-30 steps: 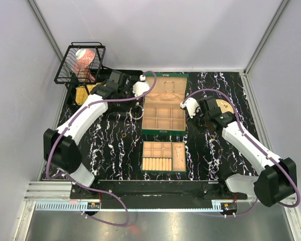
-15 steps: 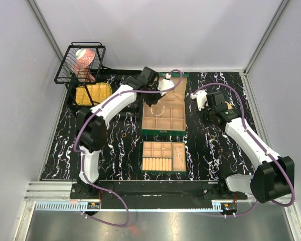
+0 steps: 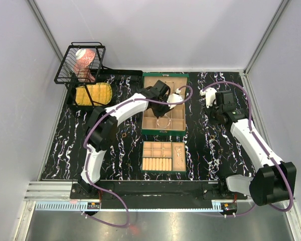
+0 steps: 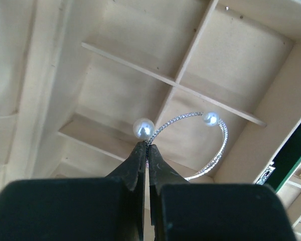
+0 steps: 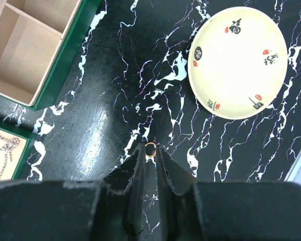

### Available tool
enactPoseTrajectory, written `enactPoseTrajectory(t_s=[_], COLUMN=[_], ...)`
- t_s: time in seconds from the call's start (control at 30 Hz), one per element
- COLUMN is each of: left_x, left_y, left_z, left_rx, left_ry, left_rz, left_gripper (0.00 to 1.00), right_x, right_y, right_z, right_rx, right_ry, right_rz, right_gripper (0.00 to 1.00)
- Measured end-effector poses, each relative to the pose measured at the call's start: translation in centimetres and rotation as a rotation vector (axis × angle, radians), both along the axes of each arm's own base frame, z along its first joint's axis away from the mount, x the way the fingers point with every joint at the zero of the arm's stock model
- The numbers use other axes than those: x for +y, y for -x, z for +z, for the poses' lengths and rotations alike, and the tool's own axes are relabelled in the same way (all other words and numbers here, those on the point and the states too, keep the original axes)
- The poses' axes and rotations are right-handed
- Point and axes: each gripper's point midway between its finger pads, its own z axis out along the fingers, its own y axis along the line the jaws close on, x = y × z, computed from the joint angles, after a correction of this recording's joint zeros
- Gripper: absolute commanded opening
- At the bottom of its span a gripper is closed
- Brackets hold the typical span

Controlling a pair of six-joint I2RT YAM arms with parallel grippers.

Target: Organize the mixed jewelry

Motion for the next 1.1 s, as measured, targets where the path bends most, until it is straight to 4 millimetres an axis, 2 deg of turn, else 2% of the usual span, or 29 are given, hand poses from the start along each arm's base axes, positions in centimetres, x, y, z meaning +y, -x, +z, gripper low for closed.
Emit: enactPoseTrajectory(t_s=[0.23, 0.53, 1.1], left_x=[0.5, 0.3, 0.6], left_y=[1.7, 2.2, 2.2], left_z=[-2.6, -3.2, -3.5], left_rx=[0.030, 0.018, -0.010], left_ry=[-0.055, -0.073, -0.107], left_rz=[-0.006, -0.015, -0.036], left_gripper=[0.00, 0.01, 0.45], right_x=[0.0, 0.1, 0.3], right_y=[0.0, 0.2, 0.5], right_z=[-0.1, -0.4, -0.1], right_rx=[0.004, 0.012, 0.004], right_ry=[-0.012, -0.015, -0.031], right_rz=[0.001, 0.004, 0.015], right_gripper=[0.20, 0.20, 0.23])
